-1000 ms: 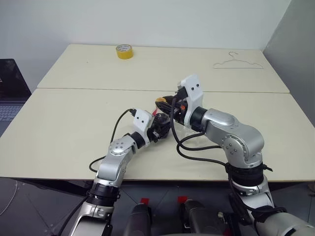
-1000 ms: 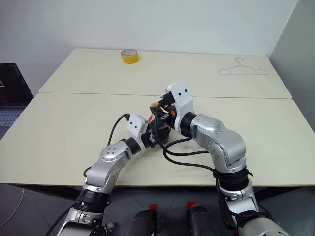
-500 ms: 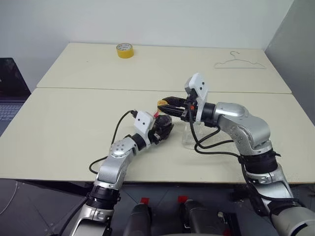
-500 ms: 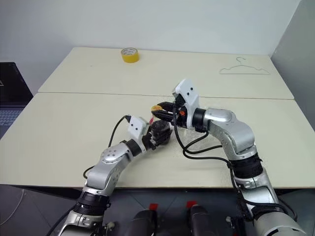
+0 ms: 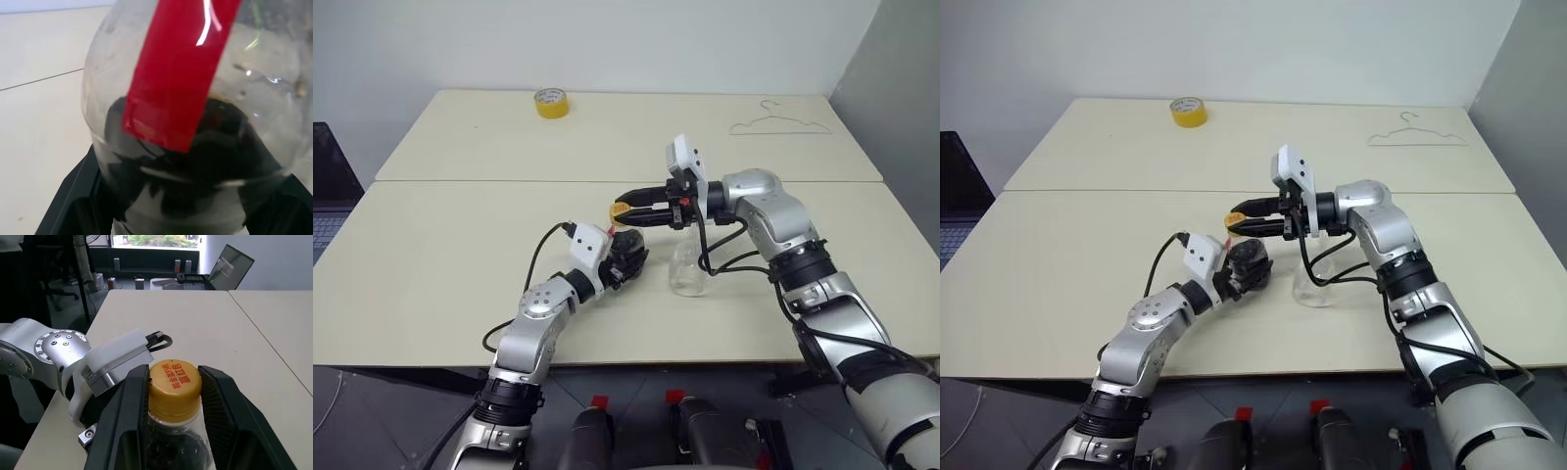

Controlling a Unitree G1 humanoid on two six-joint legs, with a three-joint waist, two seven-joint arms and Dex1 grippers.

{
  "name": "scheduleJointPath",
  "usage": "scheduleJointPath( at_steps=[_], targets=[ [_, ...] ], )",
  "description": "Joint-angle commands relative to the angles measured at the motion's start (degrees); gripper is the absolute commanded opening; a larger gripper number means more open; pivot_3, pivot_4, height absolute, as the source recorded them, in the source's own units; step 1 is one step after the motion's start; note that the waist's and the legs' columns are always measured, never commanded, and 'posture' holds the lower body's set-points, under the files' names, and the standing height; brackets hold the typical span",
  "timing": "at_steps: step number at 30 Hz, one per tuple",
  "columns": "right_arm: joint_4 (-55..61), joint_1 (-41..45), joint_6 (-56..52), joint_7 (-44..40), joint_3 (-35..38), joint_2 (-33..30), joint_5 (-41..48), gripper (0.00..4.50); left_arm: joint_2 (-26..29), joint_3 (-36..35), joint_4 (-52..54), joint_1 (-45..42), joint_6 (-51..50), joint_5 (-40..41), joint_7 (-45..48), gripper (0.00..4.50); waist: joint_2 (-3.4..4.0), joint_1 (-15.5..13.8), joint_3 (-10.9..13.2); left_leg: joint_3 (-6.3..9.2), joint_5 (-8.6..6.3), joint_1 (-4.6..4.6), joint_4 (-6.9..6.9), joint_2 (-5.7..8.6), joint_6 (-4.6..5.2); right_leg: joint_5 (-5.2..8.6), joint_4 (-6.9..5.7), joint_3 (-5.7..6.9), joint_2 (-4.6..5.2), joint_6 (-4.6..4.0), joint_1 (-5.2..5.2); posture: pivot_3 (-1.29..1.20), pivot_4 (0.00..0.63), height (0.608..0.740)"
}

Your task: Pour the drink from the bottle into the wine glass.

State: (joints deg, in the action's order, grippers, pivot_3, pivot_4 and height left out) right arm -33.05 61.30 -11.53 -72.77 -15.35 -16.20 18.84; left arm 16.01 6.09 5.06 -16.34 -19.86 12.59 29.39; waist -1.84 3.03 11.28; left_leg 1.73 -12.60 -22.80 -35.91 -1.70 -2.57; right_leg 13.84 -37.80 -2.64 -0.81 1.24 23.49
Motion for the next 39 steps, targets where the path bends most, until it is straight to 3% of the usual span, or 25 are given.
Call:
scheduleJointPath(
  at_steps=[1, 3, 12, 13, 19, 26, 31, 39],
  targets=[
    [-4.9, 0.9, 2.6, 0.8, -0.7, -0.8, -5.4, 1.21, 0.5, 1.5, 1.2, 2.1, -1.7, -0.5, 0.9, 3.09, 0.01, 0.1, 0.0, 0.00, 0.00, 0.01, 0.00, 0.00, 0.00, 0.00, -0.02, 0.00, 0.00, 0.00, 0.00, 0.00, 0.150, 0.740],
    [-4.6, 0.8, 1.8, 0.9, 0.1, -0.8, -4.7, 1.21, 0.6, 1.6, 1.2, 2.0, -1.8, -0.4, 1.0, 3.09, 0.03, 0.2, 0.0, 0.00, 0.00, 0.02, -0.01, 0.00, 0.00, 0.00, -0.04, -0.01, 0.00, 0.00, 0.00, 0.00, 0.150, 0.740],
    [14.5, -6.6, -10.5, 4.1, 3.7, -2.8, -0.1, 4.27, 0.3, 2.4, -0.7, 0.9, -1.4, -0.6, 2.0, 3.09, 0.04, -0.5, 0.0, 0.02, -0.01, -0.15, 0.00, 0.06, -0.01, 0.01, 0.04, 0.01, 0.07, -0.01, 0.06, 0.00, 0.150, 0.740],
    [16.0, -7.1, -11.5, 4.5, 4.0, -2.9, 0.2, 4.43, 0.2, 2.4, -0.9, 0.7, -1.3, -0.6, 2.1, 3.09, 0.05, -0.5, 0.0, 0.01, -0.01, -0.15, 0.00, 0.07, -0.01, 0.01, 0.04, -0.01, 0.08, -0.01, 0.06, 0.00, 0.150, 0.740],
    [29.6, -11.7, -20.5, 13.6, 7.4, -2.0, 3.0, 4.43, -0.4, 2.9, -1.9, 0.4, -0.7, -1.0, 2.2, 3.09, 0.05, -0.8, 0.0, 0.05, -0.01, -0.15, -0.01, 0.06, -0.01, 0.01, 0.01, 0.02, 0.07, -0.01, 0.08, 0.00, 0.150, 0.740],
    [41.1, -15.1, -27.7, 31.4, 7.3, 3.7, 0.0, 4.43, -0.9, 2.6, -2.8, 0.6, 0.2, -1.1, 1.5, 3.09, 0.05, -1.1, 0.0, 0.03, -0.01, -0.15, -0.02, 0.06, -0.01, 0.01, 0.01, 0.01, 0.07, 0.00, 0.08, 0.00, 0.150, 0.740],
    [42.6, -15.3, -31.2, 41.6, 6.6, 9.4, -2.1, 4.43, -1.5, 3.0, -3.7, -0.3, 0.5, -1.3, 1.3, 3.09, 0.05, -1.2, 0.0, 0.04, 0.00, -0.14, -0.04, 0.06, -0.01, 0.01, -0.01, 0.01, 0.07, 0.00, 0.08, 0.00, 0.150, 0.740],
    [38.1, -14.1, -31.3, 47.6, 6.3, 13.3, -3.4, 4.43, -2.3, 3.1, -4.6, -0.9, 1.3, -1.8, 1.0, 3.09, 0.05, -1.3, 0.0, 0.04, 0.00, -0.16, -0.07, 0.08, -0.01, 0.00, 0.01, 0.02, 0.09, 0.01, 0.06, 0.00, 0.150, 0.740]
  ],
)
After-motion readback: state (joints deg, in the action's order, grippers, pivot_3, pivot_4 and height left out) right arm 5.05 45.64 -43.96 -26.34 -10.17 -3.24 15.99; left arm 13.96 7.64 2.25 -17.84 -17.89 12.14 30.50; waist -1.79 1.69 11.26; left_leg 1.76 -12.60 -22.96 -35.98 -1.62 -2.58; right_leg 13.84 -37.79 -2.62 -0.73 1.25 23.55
